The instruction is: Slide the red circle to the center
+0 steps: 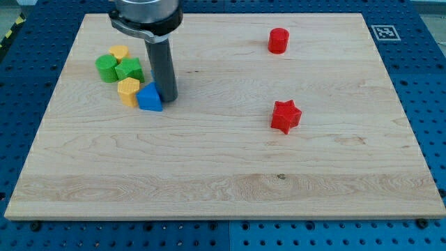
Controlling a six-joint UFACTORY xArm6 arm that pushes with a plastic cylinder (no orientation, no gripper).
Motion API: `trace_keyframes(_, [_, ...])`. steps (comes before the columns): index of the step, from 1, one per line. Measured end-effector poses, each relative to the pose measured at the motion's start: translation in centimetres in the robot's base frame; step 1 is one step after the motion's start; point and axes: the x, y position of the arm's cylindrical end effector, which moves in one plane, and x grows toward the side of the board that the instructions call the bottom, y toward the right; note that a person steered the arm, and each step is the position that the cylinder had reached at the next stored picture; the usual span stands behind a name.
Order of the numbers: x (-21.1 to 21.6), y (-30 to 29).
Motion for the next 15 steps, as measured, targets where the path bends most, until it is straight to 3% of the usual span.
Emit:
trace_keyframes(3, [-0.2,-0.7])
trace_keyframes(4, [1.9,2.4])
trace_keyframes(6, [-1.4,6.4])
trace_keyframes(8, [-5.7,1.9])
trace_keyframes(10, [-6.7,-0.6])
trace_keyframes(13, [-5.9,26.6])
trace_keyframes(14, [-6.8,33.6])
trace_keyframes(15, [-10.7,34.3])
